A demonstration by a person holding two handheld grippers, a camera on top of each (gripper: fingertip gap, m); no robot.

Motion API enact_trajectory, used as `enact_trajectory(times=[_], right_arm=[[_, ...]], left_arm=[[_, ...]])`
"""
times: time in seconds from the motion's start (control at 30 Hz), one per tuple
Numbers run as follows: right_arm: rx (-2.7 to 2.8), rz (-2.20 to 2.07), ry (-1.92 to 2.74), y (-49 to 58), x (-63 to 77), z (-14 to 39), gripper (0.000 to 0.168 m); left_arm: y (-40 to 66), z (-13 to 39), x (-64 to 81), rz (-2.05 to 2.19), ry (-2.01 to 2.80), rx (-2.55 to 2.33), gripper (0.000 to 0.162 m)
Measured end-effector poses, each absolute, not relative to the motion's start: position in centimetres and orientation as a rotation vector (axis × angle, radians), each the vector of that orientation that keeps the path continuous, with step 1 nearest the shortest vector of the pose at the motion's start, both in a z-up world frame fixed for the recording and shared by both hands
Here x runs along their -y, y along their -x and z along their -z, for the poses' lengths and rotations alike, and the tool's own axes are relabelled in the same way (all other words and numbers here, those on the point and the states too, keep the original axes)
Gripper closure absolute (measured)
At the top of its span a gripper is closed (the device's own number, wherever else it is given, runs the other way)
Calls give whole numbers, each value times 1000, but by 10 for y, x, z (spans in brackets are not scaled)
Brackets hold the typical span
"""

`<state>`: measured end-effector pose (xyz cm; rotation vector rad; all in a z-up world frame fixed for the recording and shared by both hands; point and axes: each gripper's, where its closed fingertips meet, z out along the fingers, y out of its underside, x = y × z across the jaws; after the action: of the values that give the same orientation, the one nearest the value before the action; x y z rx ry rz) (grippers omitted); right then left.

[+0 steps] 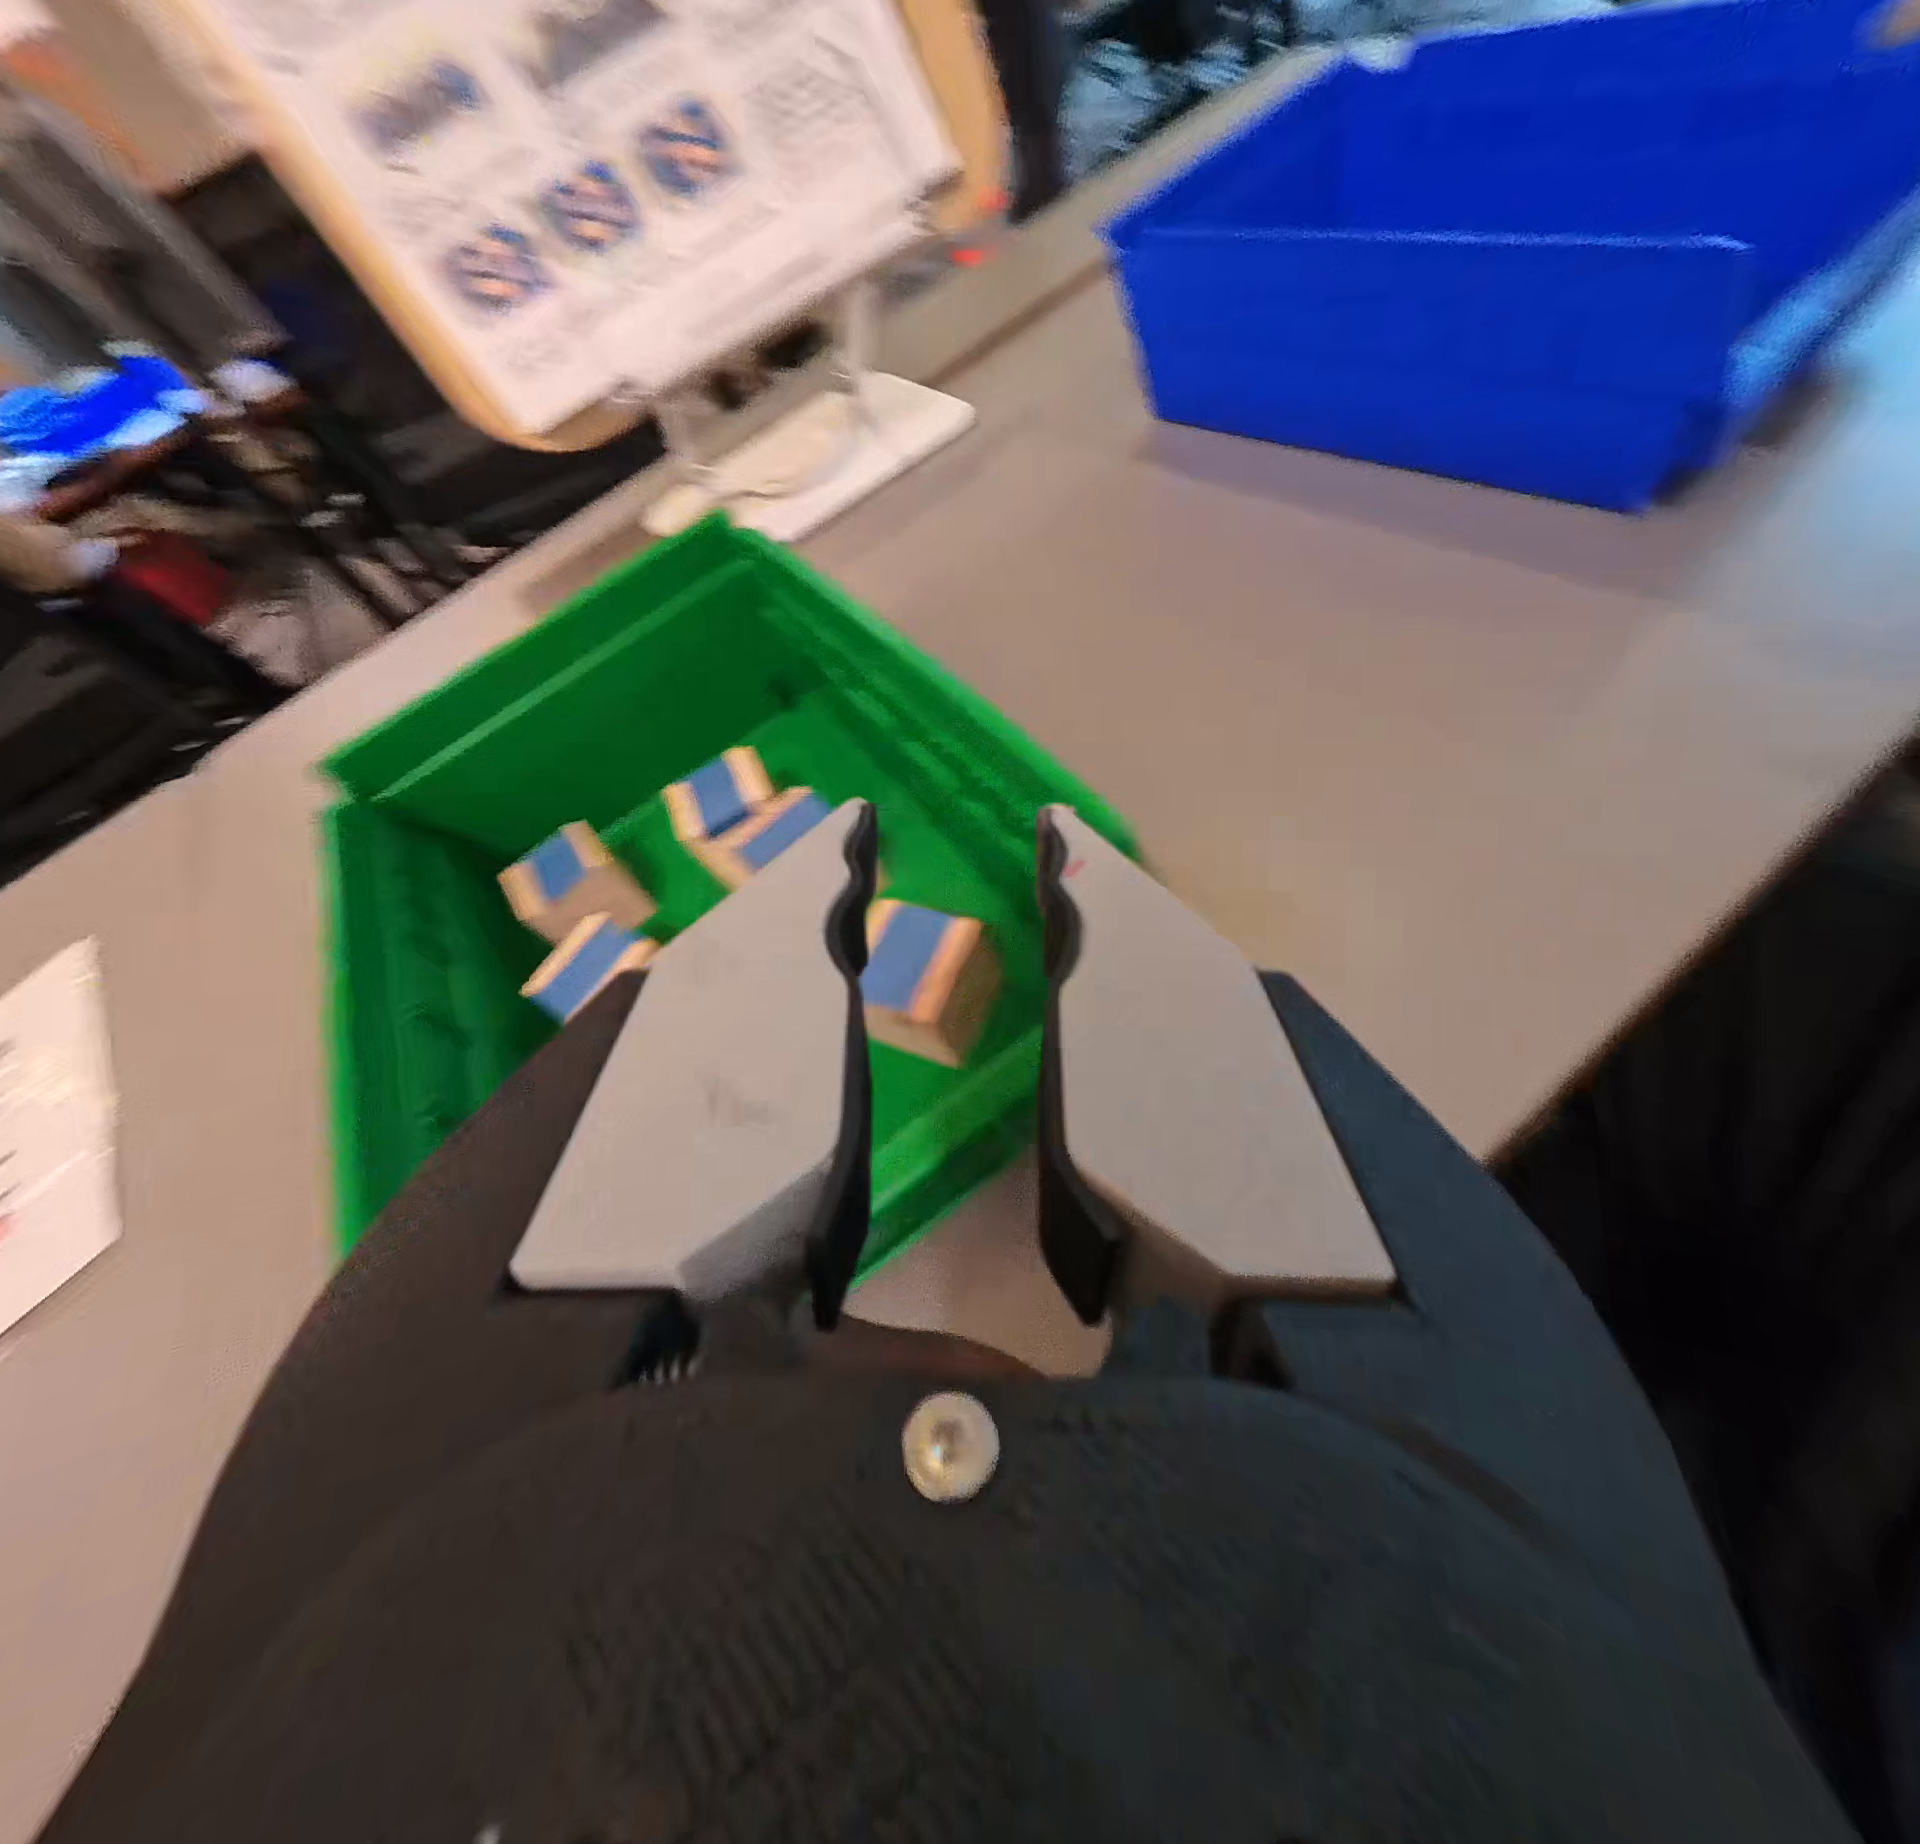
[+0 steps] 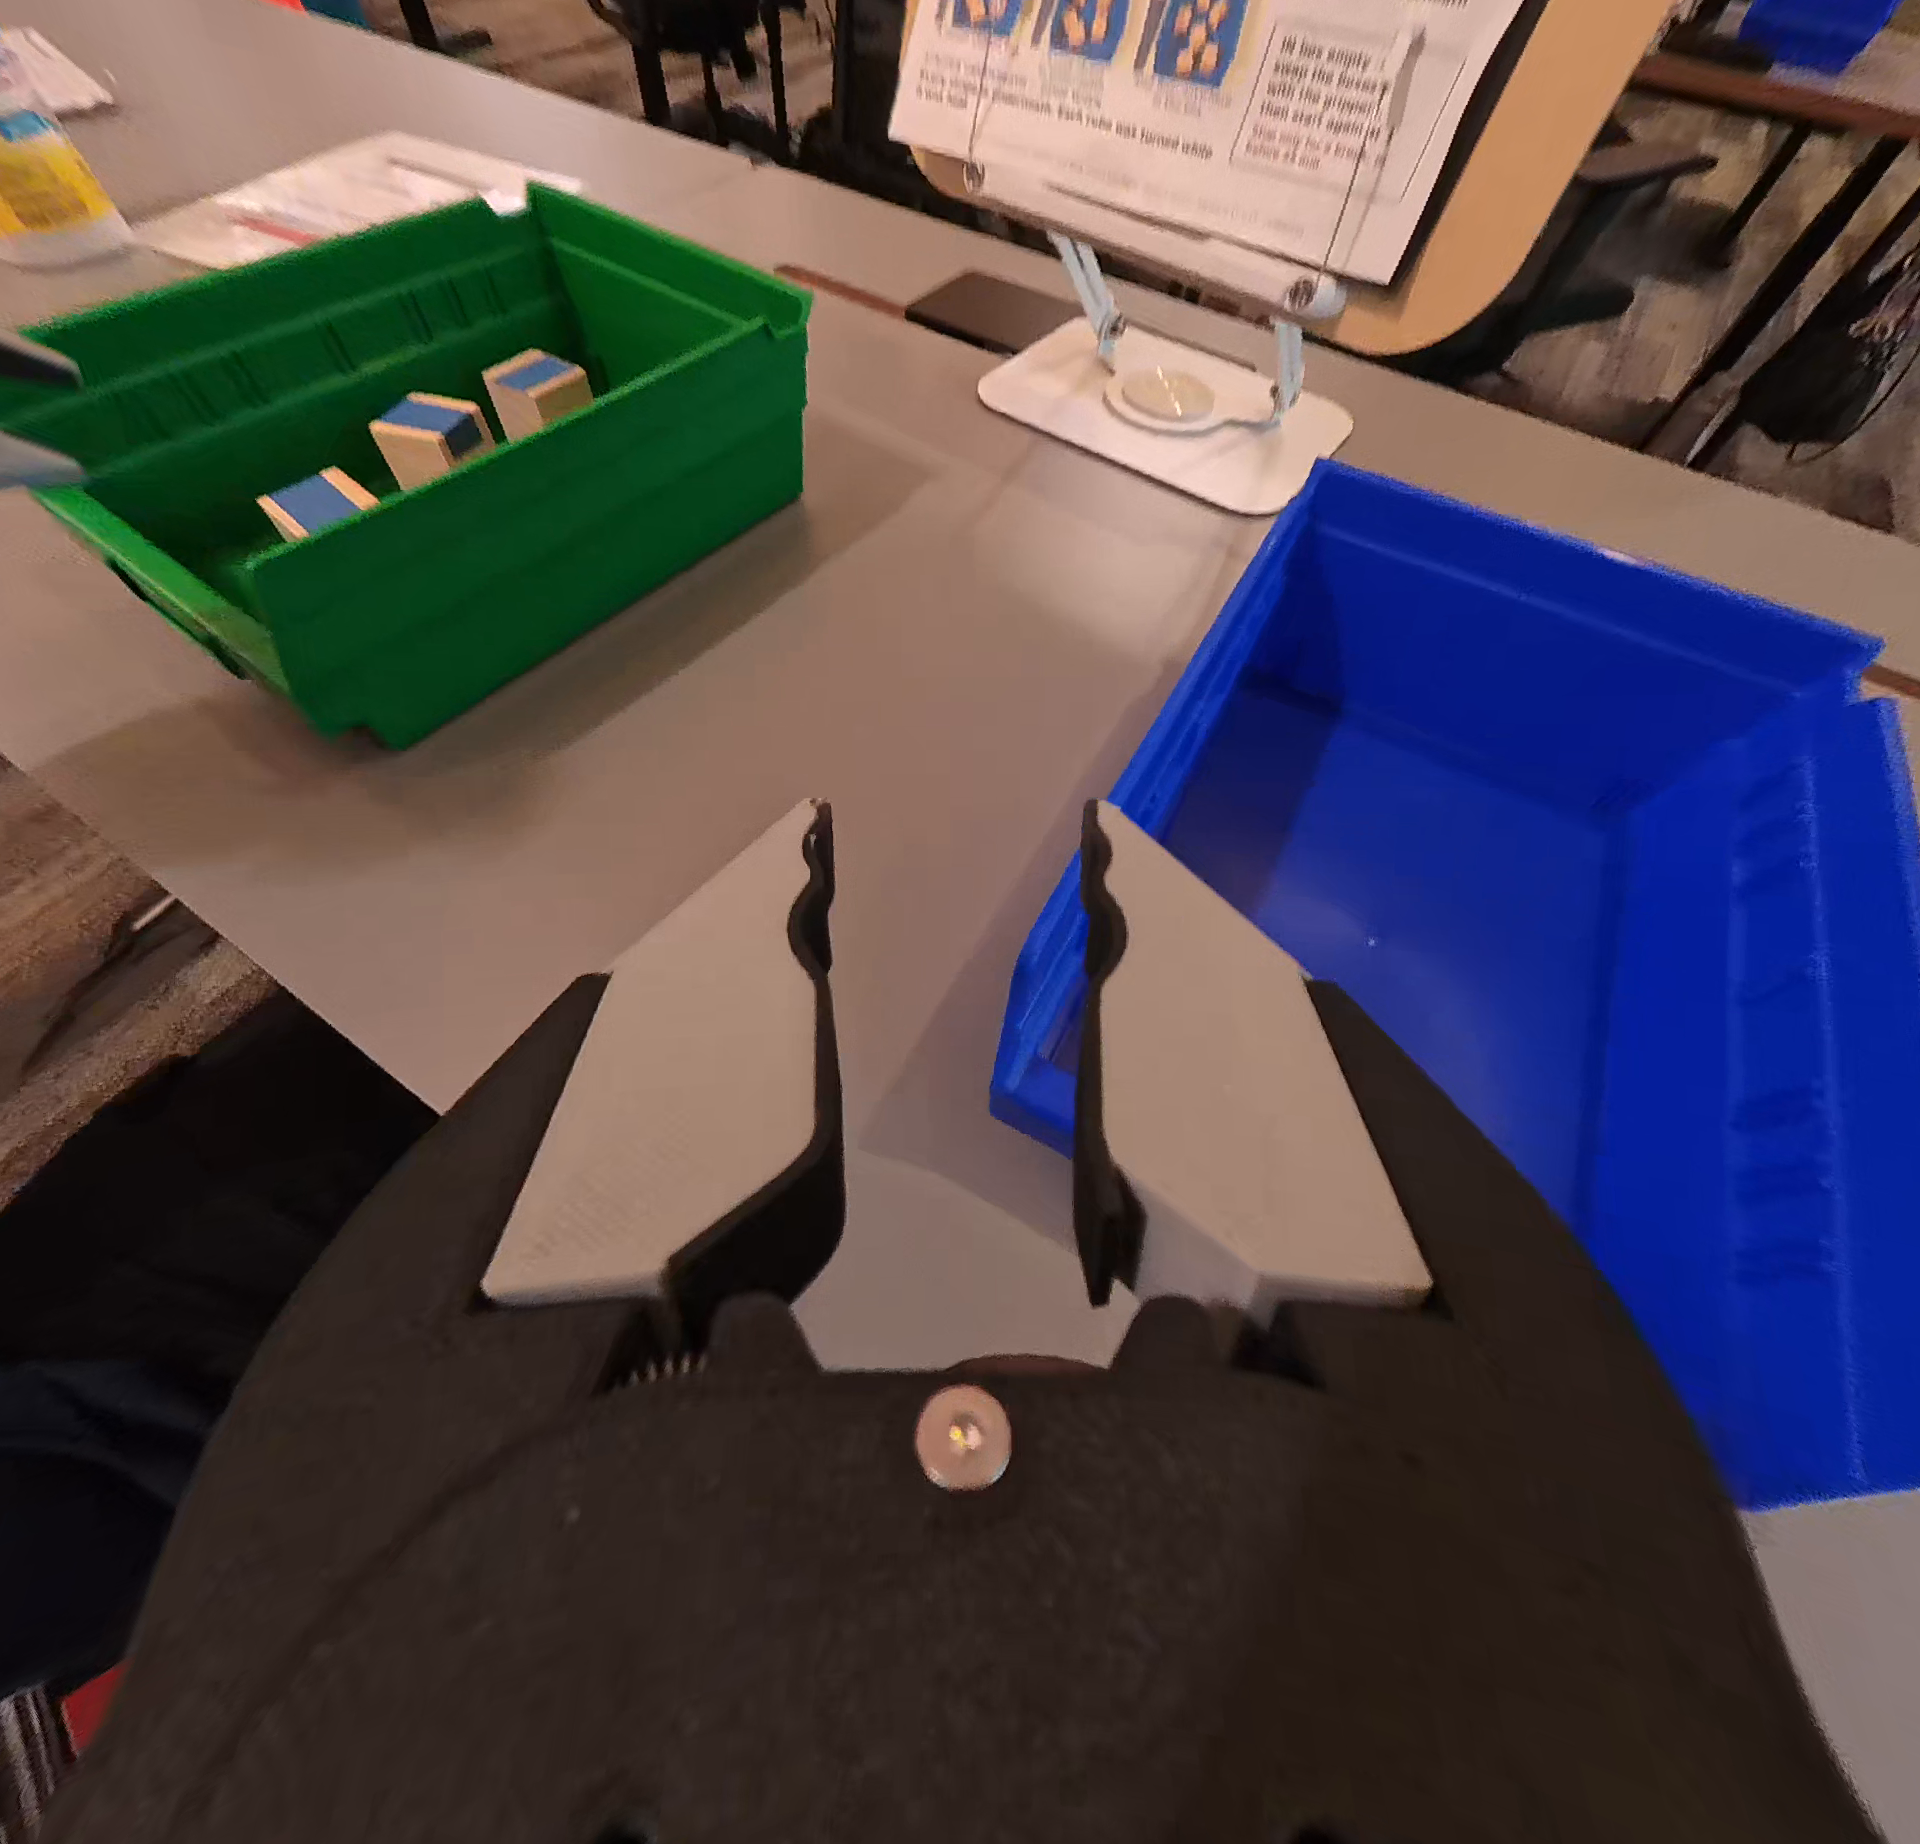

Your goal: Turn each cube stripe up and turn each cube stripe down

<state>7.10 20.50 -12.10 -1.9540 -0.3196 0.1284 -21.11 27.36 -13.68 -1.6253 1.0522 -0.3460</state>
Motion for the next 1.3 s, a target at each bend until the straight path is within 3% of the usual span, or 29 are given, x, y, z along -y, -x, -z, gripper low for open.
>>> enact_trajectory(times=[0.03, 0.3, 0.47, 0.73, 1.3], right_arm=[[320, -134, 1938, -71, -204, 117, 123], [333, -155, 1890, -69, -194, 101, 123], [348, -169, 1876, -67, -190, 96, 122], [366, -153, 1889, -69, -188, 97, 122], [398, -147, 1916, -62, -190, 105, 121]], left_arm=[[225, 130, -284, 303, 1625, -977, 132], [249, 151, -323, 242, 1719, -885, 123], [209, 207, -329, 308, 1856, -1261, 118], [200, 237, -352, 343, 2078, -1582, 116], [209, 249, -353, 282, 2144, -1690, 110]])
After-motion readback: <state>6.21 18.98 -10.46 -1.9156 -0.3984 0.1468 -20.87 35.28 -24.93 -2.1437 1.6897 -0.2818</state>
